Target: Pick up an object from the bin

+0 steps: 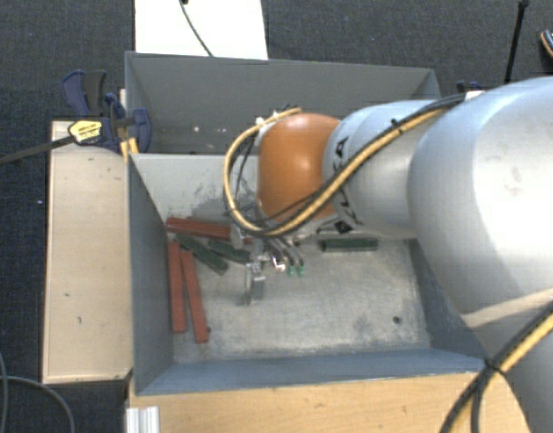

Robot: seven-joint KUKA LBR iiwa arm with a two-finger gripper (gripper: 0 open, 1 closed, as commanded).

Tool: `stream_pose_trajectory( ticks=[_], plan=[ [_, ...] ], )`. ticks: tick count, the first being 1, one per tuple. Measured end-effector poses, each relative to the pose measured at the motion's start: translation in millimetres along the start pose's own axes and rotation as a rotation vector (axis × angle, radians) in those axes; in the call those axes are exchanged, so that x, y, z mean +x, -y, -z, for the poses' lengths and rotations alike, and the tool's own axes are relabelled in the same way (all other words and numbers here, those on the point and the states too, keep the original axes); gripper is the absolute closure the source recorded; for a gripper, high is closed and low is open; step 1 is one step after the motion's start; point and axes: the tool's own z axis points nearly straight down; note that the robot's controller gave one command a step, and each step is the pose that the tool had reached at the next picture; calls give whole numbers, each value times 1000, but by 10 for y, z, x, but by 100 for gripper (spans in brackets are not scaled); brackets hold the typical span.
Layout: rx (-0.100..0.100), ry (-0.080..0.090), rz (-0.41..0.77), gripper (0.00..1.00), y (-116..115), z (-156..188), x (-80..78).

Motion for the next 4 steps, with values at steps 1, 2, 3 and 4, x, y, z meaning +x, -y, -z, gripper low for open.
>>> stream_pose_trajectory(
  ticks=[1, 2, 3, 4],
  plan=[
    [4, -5, -8, 0, 342, -8, -11],
    [2, -2, -6, 100, 322, 6, -20],
    [2, -5, -6, 0, 323, -8, -10],
    [11, -7, -229, 0, -541, 19, -54]
  ],
)
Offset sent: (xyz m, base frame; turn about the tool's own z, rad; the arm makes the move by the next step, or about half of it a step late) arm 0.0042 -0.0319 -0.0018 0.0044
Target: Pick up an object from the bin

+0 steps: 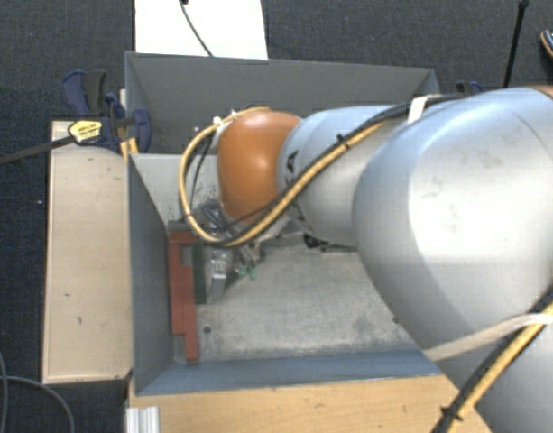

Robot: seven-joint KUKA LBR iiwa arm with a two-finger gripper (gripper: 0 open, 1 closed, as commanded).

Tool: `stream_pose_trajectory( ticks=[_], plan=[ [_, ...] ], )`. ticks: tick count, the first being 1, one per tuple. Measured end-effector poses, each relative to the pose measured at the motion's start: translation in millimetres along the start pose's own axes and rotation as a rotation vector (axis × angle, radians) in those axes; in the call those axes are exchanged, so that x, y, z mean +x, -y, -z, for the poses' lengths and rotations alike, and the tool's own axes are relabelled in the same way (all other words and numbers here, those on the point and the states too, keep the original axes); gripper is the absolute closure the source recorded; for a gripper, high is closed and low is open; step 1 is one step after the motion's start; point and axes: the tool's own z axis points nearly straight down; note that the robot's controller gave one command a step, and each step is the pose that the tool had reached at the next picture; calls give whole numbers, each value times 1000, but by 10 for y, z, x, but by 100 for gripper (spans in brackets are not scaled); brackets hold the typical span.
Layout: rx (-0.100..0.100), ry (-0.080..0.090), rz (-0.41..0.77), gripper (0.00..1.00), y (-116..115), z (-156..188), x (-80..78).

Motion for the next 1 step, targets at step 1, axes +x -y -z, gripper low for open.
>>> stream_pose_trajectory(
  ticks=[1],
  plan=[
    [-4, -1, 110, 0, 776, -31, 9]
  ],
)
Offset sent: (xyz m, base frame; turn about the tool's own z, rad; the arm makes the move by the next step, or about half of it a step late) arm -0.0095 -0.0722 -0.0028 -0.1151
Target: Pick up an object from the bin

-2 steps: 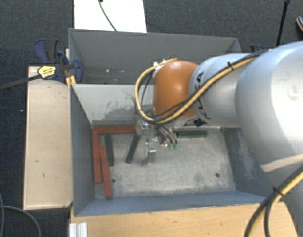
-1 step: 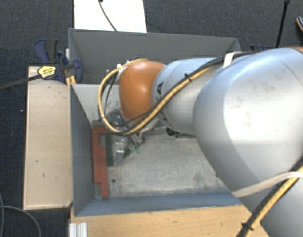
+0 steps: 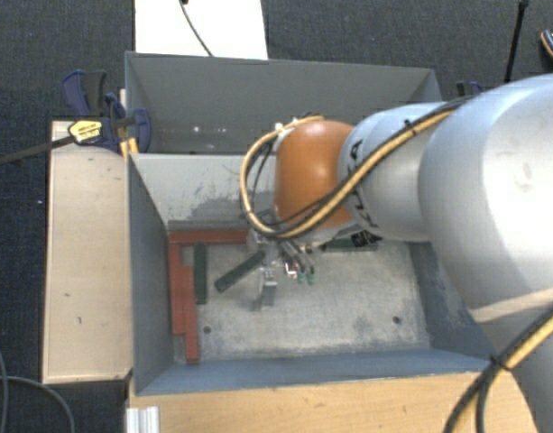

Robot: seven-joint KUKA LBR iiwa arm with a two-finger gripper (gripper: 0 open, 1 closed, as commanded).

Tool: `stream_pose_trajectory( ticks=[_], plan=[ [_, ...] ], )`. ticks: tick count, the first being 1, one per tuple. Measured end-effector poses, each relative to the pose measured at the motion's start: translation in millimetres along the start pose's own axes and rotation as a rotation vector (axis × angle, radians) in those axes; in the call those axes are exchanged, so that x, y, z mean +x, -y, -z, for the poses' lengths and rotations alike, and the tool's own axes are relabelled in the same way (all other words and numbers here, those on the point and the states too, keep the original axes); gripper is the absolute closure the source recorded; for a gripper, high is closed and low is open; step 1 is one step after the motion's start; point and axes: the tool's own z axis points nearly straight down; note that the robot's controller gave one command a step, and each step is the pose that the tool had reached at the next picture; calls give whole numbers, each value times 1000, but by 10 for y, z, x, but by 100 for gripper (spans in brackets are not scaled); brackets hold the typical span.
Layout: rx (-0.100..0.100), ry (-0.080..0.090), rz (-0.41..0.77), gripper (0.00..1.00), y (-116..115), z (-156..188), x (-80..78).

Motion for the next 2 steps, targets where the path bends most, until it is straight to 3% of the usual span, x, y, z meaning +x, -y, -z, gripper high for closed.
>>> stream_pose_trajectory(
  ticks=[1, 2],
  plan=[
    [-4, 1, 5, 100, -47, 2, 2],
    [-6, 10, -9, 100, -14, 1401, -36]
  ],
)
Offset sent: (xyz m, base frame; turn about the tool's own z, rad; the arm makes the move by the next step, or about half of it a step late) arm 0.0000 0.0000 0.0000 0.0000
